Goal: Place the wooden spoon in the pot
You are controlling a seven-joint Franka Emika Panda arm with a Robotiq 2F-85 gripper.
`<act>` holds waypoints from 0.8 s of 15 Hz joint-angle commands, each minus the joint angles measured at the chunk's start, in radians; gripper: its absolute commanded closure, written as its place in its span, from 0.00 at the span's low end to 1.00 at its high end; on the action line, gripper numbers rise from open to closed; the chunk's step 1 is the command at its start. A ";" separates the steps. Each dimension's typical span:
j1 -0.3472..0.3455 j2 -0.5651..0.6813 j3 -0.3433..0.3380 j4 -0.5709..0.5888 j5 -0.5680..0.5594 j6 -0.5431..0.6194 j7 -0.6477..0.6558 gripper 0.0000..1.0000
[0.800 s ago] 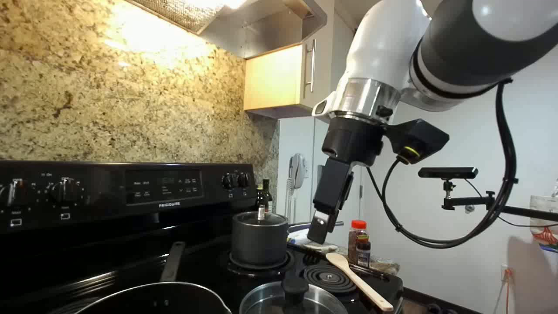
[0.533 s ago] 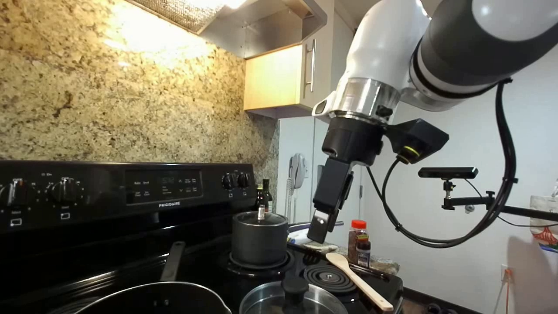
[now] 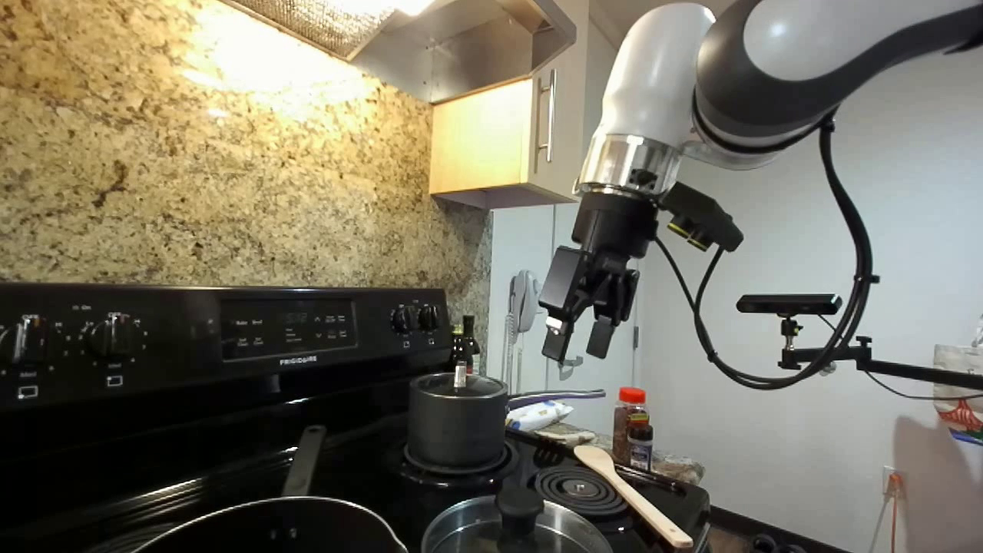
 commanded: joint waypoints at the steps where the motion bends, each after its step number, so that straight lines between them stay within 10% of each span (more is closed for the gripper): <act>1: -0.076 -0.003 -0.013 0.019 -0.047 -0.063 0.127 0.00; 12: -0.225 -0.005 -0.044 -0.151 -0.125 -0.022 0.484 0.00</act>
